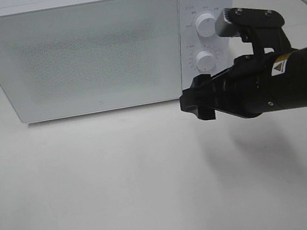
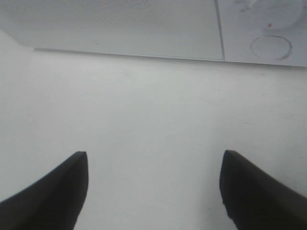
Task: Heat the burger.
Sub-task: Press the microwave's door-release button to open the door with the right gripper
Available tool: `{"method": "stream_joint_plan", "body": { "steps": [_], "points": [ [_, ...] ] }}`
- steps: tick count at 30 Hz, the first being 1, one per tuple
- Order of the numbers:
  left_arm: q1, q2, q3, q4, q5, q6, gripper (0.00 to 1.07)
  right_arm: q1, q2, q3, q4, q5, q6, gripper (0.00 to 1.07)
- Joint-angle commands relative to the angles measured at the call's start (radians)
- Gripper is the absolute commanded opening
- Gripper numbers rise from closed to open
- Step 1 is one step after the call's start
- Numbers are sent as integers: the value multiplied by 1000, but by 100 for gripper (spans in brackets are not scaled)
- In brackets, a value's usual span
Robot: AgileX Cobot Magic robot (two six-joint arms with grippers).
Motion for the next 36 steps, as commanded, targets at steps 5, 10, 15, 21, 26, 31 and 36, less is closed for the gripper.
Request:
{"method": "stream_joint_plan", "body": {
  "steps": [5, 10, 15, 21, 26, 31, 36],
  "points": [
    [6, -24, 3, -11, -7, -4, 100, -4, -75, -127, -225, 359, 34, 69],
    [6, -24, 3, -11, -7, -4, 100, -4, -160, -150, -263, 531, 81, 69],
    [6, -24, 3, -11, -7, -4, 100, -4, -248, -150, -263, 634, 81, 69],
    [6, -24, 3, -11, -7, -4, 100, -4, -348, -150, -263, 746, 85, 69],
    [6, -24, 3, -11, -7, -4, 100, -4, -417, -149, -263, 797, 88, 70],
    [6, -24, 3, -11, -7, -4, 100, -66, -538, -149, -270, 829, 88, 80],
    [6, -24, 3, -11, -7, -4, 100, -210, -640, -149, -271, 882, 37, 82]
  ]
}}
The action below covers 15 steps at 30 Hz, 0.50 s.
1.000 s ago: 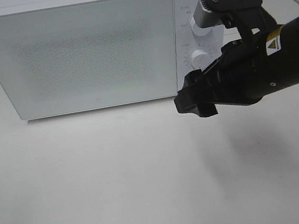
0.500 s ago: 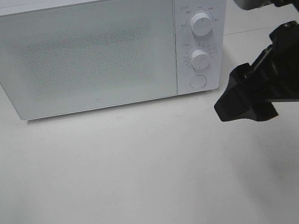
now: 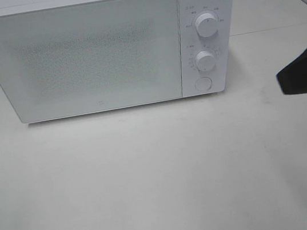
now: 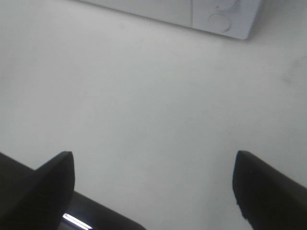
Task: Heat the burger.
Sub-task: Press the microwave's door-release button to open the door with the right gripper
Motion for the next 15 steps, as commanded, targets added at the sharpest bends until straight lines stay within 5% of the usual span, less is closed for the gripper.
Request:
{"method": "stream_joint_plan", "body": {
  "steps": [1, 15],
  "points": [
    [6, -24, 3, -11, -7, -4, 100, -90, -78, -3, -11, 48, -45, 82],
    [6, -24, 3, -11, -7, -4, 100, -356, -430, -2, -57, 178, -57, 81]
  ]
}}
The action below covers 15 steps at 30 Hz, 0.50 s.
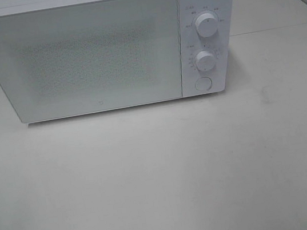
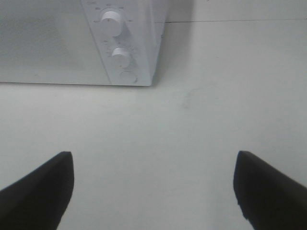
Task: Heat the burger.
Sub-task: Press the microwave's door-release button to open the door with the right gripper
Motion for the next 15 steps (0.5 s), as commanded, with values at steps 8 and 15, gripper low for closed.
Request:
{"method": "stream_joint_plan", "body": {
  "steps": [8, 15],
  "points": [
    [6, -24, 3, -11, -7, -4, 100, -63, -238, 0, -87, 108, 32, 79],
    [6, -24, 3, -11, -7, -4, 100, -63, -401, 110, -141, 150, 33, 77]
  ]
}}
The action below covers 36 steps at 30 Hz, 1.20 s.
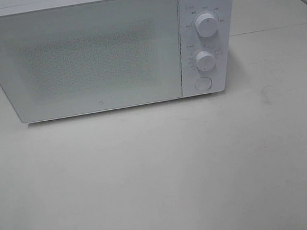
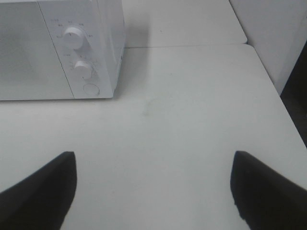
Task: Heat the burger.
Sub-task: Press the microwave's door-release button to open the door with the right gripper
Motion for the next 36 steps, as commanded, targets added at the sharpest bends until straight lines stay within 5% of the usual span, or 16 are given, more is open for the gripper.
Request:
{"method": "stream_joint_plan", "body": {
  "steps": [1, 9, 29, 36],
  "points": [
    [6, -24, 3, -11, -7, -4, 100, -5, -59, 55, -20, 12, 4, 77],
    [6, -21, 3, -11, -7, -4, 100, -5, -109, 143, -20, 22, 5, 76],
    [6, -19, 3, -11, -7, -4, 100, -5, -102, 141, -20, 19, 5, 76],
    [6, -19, 3, -11, -7, -4, 100, -5, 28, 100, -19, -125, 3, 76]
  ]
}}
